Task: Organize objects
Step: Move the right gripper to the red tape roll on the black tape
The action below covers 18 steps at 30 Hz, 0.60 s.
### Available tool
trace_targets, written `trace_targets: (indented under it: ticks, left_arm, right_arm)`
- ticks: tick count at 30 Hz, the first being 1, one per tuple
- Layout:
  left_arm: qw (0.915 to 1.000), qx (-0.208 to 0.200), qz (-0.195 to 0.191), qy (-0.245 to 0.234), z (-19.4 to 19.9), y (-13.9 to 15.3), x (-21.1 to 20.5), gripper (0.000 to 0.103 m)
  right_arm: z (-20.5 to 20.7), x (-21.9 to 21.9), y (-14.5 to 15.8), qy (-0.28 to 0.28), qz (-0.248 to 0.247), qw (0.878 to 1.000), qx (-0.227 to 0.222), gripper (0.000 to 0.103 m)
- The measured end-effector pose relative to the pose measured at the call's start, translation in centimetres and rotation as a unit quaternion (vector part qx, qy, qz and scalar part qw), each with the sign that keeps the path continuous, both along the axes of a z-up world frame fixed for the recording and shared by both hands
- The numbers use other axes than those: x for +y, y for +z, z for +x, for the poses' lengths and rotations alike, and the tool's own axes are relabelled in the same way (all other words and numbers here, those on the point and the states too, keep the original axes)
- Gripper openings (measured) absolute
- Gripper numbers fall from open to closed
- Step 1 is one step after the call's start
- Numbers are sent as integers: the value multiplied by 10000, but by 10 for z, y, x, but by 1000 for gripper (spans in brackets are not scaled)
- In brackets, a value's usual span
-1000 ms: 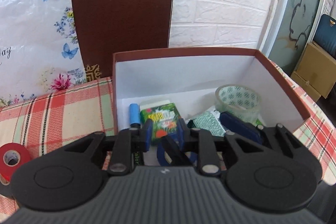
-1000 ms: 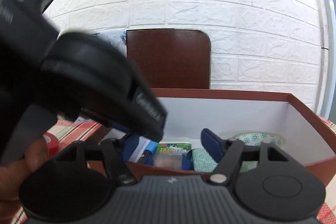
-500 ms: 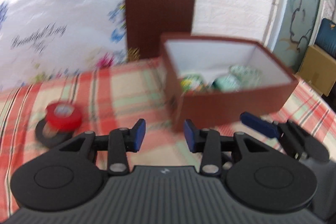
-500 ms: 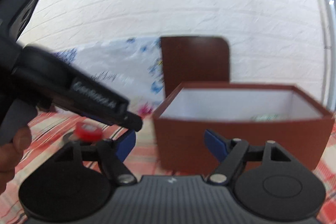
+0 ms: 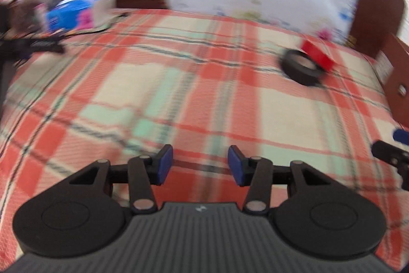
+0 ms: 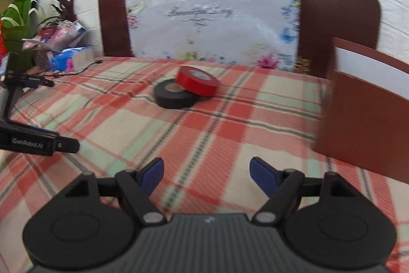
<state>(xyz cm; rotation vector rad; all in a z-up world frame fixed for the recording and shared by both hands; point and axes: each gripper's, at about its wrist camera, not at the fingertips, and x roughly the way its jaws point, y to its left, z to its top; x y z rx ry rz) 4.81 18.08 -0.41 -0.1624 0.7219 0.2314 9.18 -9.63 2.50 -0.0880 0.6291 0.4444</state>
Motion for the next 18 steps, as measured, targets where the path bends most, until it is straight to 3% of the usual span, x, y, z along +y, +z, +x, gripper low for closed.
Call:
trace_targets:
  ticks: [2, 5, 8, 13, 15, 18]
  left_arm:
    - [9996, -219, 156, 88, -8, -4, 9, 50]
    - [9958, -598, 686, -76, -19, -14, 0, 55]
    - [9946, -572, 861, -55, -10, -14, -8, 62]
    - [9962, -660, 569, -53, -4, -11, -2, 64]
    - [9961, -672, 576, -57, -6, -14, 0, 65]
    - [9961, -687, 554, -90, -12, -19, 3, 67]
  right_arm:
    - [12, 13, -3, 23, 112, 9997, 195, 80]
    - [34, 27, -16, -94, 194, 9983, 545, 82]
    - [47, 35, -15, -187, 218, 9984, 480, 84]
    - [74, 35, -8, -193, 736, 9966, 302, 87]
    - [85, 36, -3, -285, 962, 9949, 116, 101]
    - [103, 39, -1, -375, 1205, 9920, 97, 101]
